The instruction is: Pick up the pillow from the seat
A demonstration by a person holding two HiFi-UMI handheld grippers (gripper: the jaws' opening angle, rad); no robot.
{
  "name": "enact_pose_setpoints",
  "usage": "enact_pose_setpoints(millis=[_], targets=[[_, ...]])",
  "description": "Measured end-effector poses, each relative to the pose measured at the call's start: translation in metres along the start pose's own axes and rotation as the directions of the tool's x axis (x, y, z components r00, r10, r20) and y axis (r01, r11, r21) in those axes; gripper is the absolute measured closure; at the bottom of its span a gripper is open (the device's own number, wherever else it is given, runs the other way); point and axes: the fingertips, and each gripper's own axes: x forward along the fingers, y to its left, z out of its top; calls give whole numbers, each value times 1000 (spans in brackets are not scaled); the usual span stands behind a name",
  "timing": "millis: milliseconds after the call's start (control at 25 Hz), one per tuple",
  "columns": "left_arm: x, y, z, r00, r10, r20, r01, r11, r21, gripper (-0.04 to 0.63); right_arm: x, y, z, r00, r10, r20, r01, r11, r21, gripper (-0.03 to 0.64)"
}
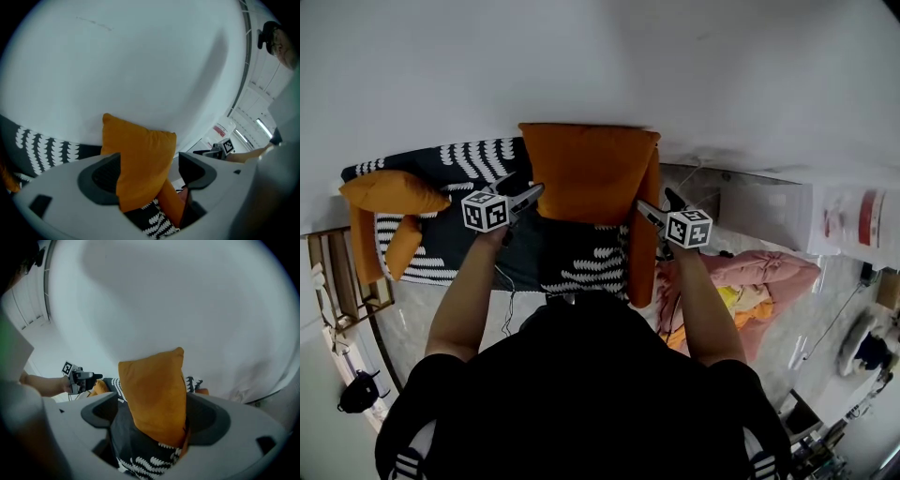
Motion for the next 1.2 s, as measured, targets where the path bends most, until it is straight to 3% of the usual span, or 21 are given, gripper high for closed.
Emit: enact_pose_setpoints(millis=[680,1000,1200], targets=[[65,55,7,995,88,-46,-90,995,-44,172,55,-30,-10,998,-13,-59,15,1000,26,176],[87,77,1,988,120,-99,-120,993,4,118,74,-38,1,997,-2,-82,2,1000,5,176],[98,91,8,987,141,-76,-144,989,-39,94,86,-48,7,997,6,-77,-5,1000,15,172]])
